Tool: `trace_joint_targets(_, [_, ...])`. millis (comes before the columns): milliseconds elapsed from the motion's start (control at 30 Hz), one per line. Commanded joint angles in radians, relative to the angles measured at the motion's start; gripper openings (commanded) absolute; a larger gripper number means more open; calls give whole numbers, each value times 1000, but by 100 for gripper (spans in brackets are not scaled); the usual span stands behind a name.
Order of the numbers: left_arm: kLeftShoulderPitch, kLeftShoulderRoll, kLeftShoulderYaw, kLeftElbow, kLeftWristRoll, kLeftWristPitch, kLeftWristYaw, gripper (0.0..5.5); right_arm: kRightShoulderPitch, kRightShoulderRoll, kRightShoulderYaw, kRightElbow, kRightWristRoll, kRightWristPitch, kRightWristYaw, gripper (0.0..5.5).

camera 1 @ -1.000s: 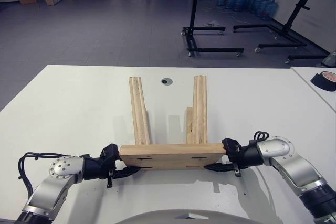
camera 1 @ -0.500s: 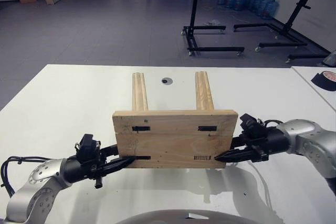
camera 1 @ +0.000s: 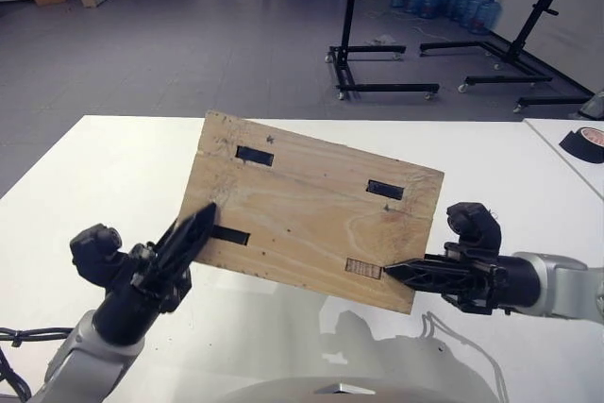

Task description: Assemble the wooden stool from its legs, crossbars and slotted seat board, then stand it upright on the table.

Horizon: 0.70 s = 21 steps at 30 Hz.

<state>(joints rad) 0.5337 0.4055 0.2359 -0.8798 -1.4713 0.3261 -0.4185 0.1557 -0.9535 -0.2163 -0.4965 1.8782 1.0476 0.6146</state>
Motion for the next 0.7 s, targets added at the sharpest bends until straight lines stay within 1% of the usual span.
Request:
trace_joint_targets(33, [-93,30,-26,-99,-14,-9,152,179,79,69,31,-133,93,-194,-283,142])
trace_joint_targets(167, [-73,32,-61,-105,18,-15,218,179,4,219,30,-131,94,-353,-467,143])
trace_joint_targets(233, [-111,16,-97,-99,36,-29,297,179,-27,299,38,-157,94,-419,-573,145])
trace_joint_targets(433, [-310,-32,-175,-48,33,-71,595,179,-132,515,139,-248,94,-610,-953,150])
trace_joint_targets(533, [-415,-74,-226,13,46,-71,734,179,-225,608,161,-248,94,-698,-1102,150])
trace_joint_targets(700, [-482,-73,-275,99,80,-35,857,179,-344,690,164,-205,80,-817,-1301,150])
